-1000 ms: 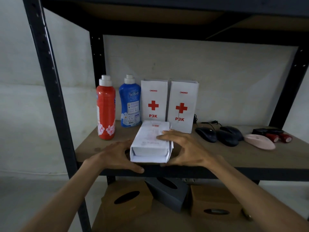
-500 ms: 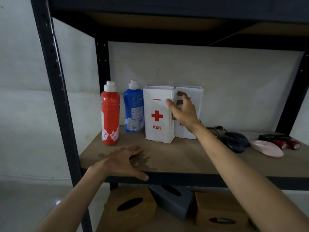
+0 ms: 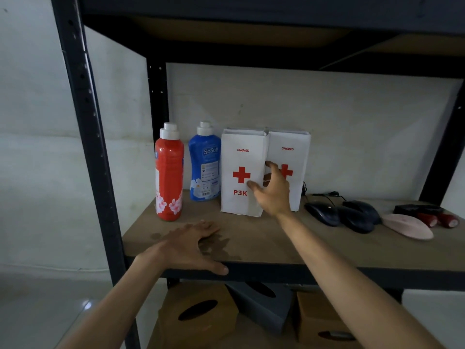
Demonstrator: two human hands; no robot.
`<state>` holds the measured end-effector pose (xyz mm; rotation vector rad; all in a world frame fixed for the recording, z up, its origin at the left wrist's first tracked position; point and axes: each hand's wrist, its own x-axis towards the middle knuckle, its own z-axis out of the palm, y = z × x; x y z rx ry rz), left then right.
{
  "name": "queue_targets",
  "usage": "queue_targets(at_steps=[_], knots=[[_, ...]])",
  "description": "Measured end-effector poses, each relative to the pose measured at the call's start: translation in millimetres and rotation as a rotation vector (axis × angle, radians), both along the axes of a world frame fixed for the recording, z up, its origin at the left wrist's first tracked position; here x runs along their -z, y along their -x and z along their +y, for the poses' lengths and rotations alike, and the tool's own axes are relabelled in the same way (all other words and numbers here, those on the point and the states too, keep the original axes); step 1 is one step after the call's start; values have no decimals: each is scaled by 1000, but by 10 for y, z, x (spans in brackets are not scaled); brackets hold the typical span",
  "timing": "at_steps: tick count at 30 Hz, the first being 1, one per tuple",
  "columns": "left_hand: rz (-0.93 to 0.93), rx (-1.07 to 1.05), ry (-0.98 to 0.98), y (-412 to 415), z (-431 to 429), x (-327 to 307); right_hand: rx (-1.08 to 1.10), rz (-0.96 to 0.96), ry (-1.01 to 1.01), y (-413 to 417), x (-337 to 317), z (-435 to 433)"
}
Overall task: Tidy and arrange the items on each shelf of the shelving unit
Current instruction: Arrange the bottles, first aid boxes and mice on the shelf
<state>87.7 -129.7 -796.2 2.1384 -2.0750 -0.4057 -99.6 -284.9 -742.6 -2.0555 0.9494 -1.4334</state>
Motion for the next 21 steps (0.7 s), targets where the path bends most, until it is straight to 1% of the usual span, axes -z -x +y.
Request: queue_targets(at_steps=[3,7,10,12,15,18,21], knots=[[4,0,-2,-7,11,-2,11,0,-27,-2,-6,35],[10,7,-8,-5,44,-33,157,-33,22,-44,-48,129],[31,0,-19,-44,94,-67,186,-37,75,-138,-191,291],[45,-14,-14,-105,146,-88,125,11,103,-246,-304,408],[25,-37,7,-194,235,-94,-47,80,115,-467,-483,528],[30,-75,25,-252,293,-60,-188,192,135,-738,-694,575],[44,-78,51,-252,332,-61,-262,265,119,-1032,-904,592]])
